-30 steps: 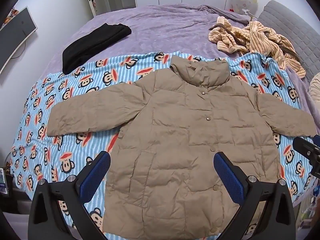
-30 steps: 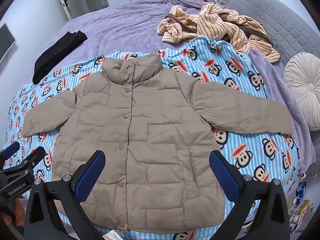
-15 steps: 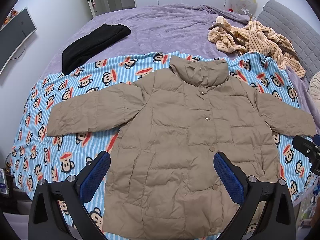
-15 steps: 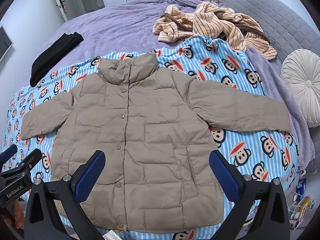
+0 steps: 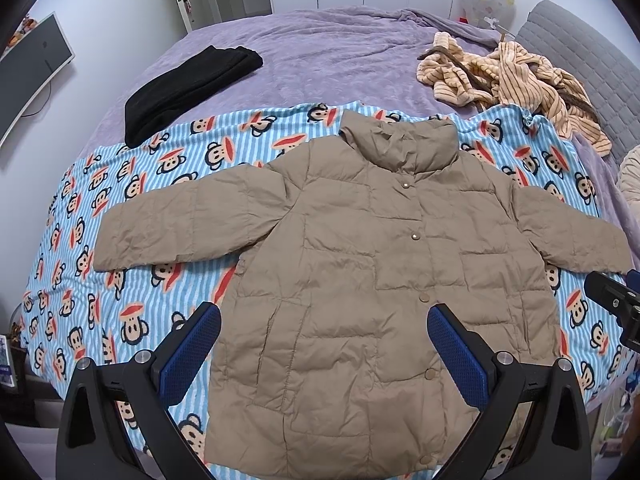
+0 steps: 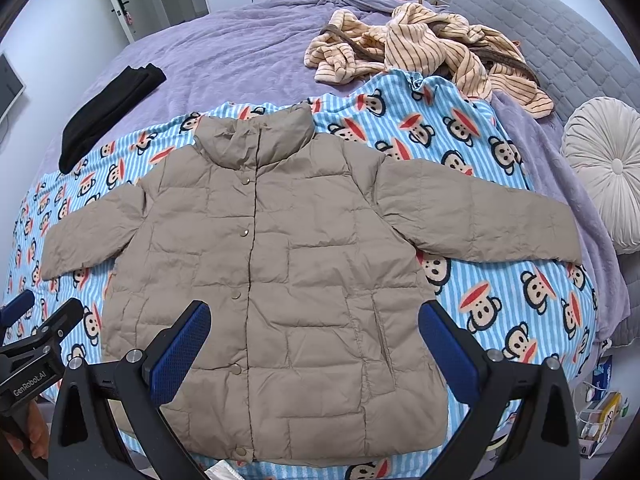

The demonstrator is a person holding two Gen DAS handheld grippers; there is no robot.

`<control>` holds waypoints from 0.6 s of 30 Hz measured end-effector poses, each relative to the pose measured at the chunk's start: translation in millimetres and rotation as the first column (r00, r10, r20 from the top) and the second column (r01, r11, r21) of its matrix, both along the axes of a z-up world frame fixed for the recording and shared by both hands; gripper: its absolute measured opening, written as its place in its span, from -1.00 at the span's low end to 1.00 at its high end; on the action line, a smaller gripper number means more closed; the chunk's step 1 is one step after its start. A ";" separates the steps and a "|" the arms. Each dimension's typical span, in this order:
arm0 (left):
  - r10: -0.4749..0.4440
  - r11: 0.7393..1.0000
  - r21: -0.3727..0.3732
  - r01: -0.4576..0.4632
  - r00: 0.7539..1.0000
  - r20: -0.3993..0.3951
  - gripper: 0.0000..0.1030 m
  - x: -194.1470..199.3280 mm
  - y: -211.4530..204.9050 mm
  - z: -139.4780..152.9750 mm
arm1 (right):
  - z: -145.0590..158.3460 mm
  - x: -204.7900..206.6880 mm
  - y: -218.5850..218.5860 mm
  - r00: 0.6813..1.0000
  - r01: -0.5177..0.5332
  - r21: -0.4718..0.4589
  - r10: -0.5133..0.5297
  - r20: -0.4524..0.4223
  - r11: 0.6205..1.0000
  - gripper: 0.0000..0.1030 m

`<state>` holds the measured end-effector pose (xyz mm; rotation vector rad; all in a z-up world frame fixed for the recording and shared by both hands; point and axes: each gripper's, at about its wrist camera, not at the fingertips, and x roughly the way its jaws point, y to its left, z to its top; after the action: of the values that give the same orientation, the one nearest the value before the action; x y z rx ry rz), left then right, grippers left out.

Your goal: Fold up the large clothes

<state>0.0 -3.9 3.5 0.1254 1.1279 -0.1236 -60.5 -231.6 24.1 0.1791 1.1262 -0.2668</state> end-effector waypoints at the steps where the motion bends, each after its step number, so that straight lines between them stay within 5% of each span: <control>1: 0.000 1.000 0.000 0.000 1.000 -0.001 1.00 -0.3 0.1 -0.2 | 0.0 -0.1 -0.3 1.000 0.000 0.001 0.000 0.000 1.000 1.00; 18: 0.003 1.000 -0.001 -0.003 1.000 -0.002 1.00 0.5 3.1 -1.0 | 0.7 0.7 0.1 1.000 0.003 0.001 -0.003 -0.001 1.000 1.00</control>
<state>0.5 -0.8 2.5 0.1225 1.1299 -0.1221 -59.9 -231.5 24.8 0.1816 1.1269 -0.2689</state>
